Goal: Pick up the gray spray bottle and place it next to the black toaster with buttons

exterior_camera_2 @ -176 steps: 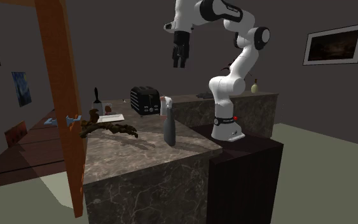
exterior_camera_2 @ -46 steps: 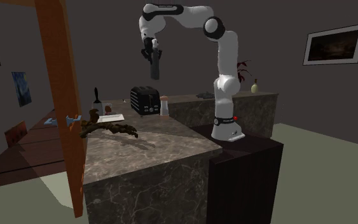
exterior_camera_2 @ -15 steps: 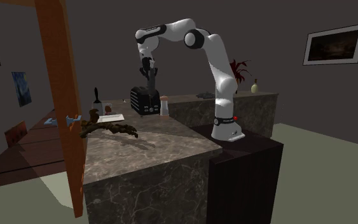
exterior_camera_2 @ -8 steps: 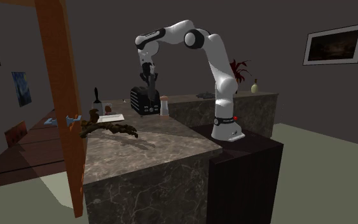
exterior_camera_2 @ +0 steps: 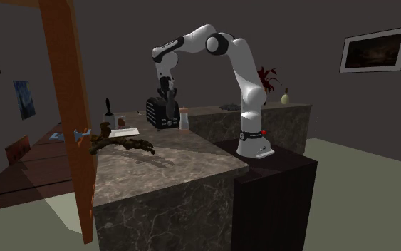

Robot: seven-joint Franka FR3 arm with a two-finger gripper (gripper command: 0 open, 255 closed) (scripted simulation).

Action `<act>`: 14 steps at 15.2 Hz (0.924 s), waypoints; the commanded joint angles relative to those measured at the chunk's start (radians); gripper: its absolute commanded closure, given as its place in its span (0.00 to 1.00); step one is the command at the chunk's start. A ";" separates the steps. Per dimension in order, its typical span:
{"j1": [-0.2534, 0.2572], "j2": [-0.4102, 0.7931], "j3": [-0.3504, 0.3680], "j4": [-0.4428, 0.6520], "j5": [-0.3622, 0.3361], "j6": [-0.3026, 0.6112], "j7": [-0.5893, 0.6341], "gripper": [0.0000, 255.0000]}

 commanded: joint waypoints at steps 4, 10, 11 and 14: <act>0.002 0.020 0.004 -0.040 0.009 0.055 -0.018 1.00; 0.003 0.047 0.010 -0.085 0.021 0.119 -0.041 1.00; 0.003 0.052 0.011 -0.091 0.024 0.129 -0.045 1.00; 0.003 0.069 0.014 -0.110 0.032 0.160 -0.058 1.00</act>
